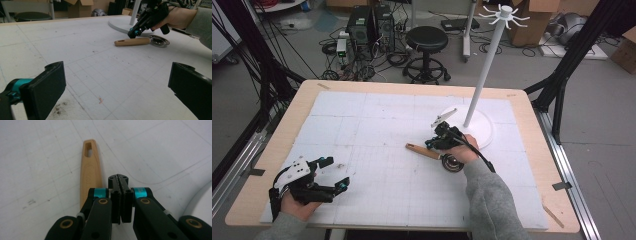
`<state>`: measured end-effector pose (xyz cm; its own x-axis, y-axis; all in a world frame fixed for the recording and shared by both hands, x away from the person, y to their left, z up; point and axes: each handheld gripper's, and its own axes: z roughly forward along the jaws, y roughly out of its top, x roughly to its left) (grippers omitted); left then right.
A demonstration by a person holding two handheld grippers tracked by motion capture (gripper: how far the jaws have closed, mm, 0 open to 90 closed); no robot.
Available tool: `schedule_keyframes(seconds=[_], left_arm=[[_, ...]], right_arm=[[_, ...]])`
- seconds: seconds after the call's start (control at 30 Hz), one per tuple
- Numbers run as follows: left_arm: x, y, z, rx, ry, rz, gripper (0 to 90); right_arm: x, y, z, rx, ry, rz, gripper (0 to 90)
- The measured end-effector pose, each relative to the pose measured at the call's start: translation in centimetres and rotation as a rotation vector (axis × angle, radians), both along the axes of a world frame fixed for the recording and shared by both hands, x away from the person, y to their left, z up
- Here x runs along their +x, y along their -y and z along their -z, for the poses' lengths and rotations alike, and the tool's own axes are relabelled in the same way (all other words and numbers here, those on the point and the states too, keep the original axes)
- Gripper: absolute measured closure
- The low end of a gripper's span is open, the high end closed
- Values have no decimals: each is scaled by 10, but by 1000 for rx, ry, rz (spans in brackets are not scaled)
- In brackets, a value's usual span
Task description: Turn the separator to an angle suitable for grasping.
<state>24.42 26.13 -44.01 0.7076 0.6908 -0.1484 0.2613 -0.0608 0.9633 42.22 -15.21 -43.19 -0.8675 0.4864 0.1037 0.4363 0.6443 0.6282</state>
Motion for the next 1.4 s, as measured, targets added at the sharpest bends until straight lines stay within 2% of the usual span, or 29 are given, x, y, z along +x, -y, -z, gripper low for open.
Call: schedule_keyframes(seconds=[0.2, 0.93, 1.27, 1.4], left_arm=[[1, -2, 1, 5, -5, -7, 18], [0, -2, 1, 6, -16, -9, 18], [0, -2, 1, 6, -16, -5, 18], [0, -2, 1, 6, -16, -5, 18]], right_arm=[[1, -2, 1, -8, -12, -1, 898], [-5, -12, 0, -17, -36, -84, 898], [-10, -18, -1, -26, -50, -143, 898], [-11, -18, -1, -24, -53, -148, 898]])
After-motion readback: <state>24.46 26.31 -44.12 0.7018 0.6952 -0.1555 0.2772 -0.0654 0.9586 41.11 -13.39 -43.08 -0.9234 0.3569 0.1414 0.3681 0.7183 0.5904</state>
